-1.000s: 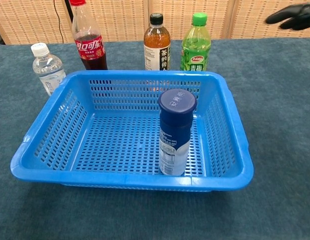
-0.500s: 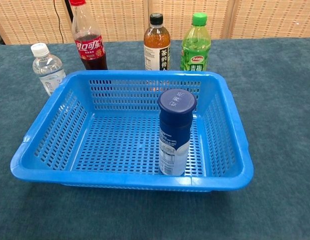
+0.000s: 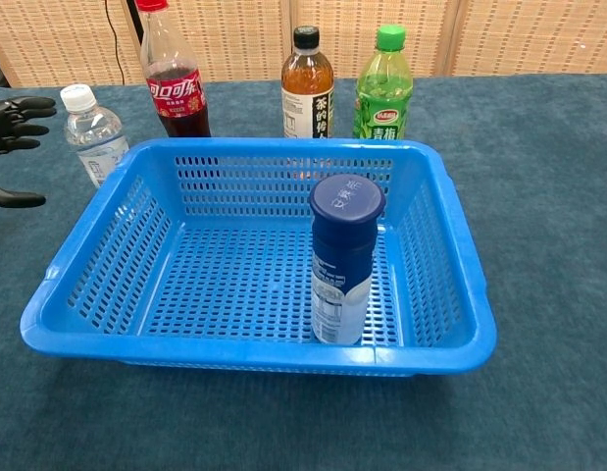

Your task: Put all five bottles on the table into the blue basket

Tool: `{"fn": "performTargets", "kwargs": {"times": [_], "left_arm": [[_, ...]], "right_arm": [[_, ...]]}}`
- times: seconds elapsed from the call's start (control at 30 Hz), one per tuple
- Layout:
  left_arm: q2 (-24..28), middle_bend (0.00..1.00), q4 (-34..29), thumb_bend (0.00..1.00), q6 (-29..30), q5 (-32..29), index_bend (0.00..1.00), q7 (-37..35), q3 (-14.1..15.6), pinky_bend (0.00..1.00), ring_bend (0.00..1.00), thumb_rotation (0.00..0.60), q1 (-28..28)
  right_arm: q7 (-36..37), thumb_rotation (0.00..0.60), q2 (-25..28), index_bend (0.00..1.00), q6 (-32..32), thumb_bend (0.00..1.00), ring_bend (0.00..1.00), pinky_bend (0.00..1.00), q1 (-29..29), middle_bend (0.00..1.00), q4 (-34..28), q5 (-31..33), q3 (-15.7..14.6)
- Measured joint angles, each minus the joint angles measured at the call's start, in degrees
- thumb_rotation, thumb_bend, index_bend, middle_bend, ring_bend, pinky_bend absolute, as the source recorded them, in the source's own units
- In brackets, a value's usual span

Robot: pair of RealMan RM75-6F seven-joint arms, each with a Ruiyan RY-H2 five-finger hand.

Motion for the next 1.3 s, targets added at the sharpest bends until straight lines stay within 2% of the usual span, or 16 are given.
{"fn": "performTargets", "kwargs": {"times": [0.17, 0.3, 0.37, 0.5, 0.57, 0.6, 0.7, 0.77, 0.93, 1.1, 1.3], "left_arm": [[-4.3, 0.0, 1.2, 0.01, -3.3, -1.7, 0.0, 3.0, -1.1, 0.0, 0.0, 0.6, -3.0], [-6.7, 0.0, 2.2, 0.05, -5.2, -3.5, 0.0, 5.3, -2.3, 0.01, 0.0, 0.6, -5.1], [-7.6, 0.0, 2.5, 0.08, -5.6, -4.3, 0.0, 6.2, -2.9, 0.05, 0.0, 0.6, -5.7], [-9.9, 0.03, 3.8, 0.16, -5.5, -5.9, 0.01, 9.0, -4.1, 0.23, 0.03, 0.6, -6.3], [-11.4, 0.11, 4.7, 0.21, -5.1, -6.9, 0.09, 10.0, -5.1, 0.31, 0.1, 0.6, -6.5], [-11.9, 0.17, 5.1, 0.24, -4.8, -7.3, 0.17, 10.2, -5.4, 0.34, 0.15, 0.6, -6.6], [-13.4, 0.28, 6.4, 0.28, -4.0, -8.2, 0.3, 11.6, -6.0, 0.4, 0.24, 0.6, -6.7], [-13.8, 0.32, 6.6, 0.29, -3.3, -8.9, 0.35, 12.1, -6.5, 0.42, 0.28, 0.6, -6.7], [-12.9, 0.37, 5.1, 0.29, -1.9, -9.4, 0.41, 11.1, -7.0, 0.43, 0.32, 0.6, -6.3], [-10.3, 0.38, 2.0, 0.3, 1.4, -9.3, 0.43, 9.5, -7.5, 0.43, 0.33, 0.6, -5.2], [-2.0, 0.39, -8.5, 0.29, 7.4, -7.3, 0.43, 7.9, -7.3, 0.43, 0.33, 0.6, -3.0]], "right_arm": [[1.9, 0.6, 0.6, 0.0, 0.5, 0.0, 0.0, 0.0, -0.5, 0.0, 0.2, 0.1, 0.5], [2.2, 0.6, 0.7, 0.0, 0.5, 0.0, 0.0, 0.0, -0.9, 0.0, 0.6, 0.4, 1.2], [2.3, 0.6, 0.8, 0.0, 0.5, 0.0, 0.0, 0.0, -1.0, 0.0, 0.6, 0.4, 1.3], [2.5, 0.6, 0.9, 0.0, 0.4, 0.0, 0.0, 0.0, -1.2, 0.0, 0.6, 0.1, 1.5], [2.6, 0.6, 0.9, 0.0, 0.6, 0.0, 0.0, 0.0, -1.3, 0.0, 0.6, 0.0, 1.6], [2.5, 0.6, 1.0, 0.0, 0.6, 0.0, 0.0, 0.0, -1.4, 0.0, 0.6, -0.1, 1.7], [2.6, 0.6, 1.0, 0.0, 0.7, 0.0, 0.0, 0.0, -1.6, 0.0, 0.6, -0.3, 1.9], [2.6, 0.6, 1.1, 0.0, 0.7, 0.0, 0.0, 0.0, -1.7, 0.0, 0.5, -0.4, 2.0], [2.6, 0.6, 1.1, 0.0, 0.5, 0.0, 0.0, 0.0, -1.8, 0.0, 0.5, -0.5, 2.1], [2.2, 0.6, 1.1, 0.0, 0.3, 0.0, 0.0, 0.0, -1.9, 0.0, 0.3, -0.9, 2.2], [1.2, 0.6, 1.0, 0.0, 0.0, 0.0, 0.0, 0.0, -2.0, 0.0, -0.2, -1.1, 2.3]]}}
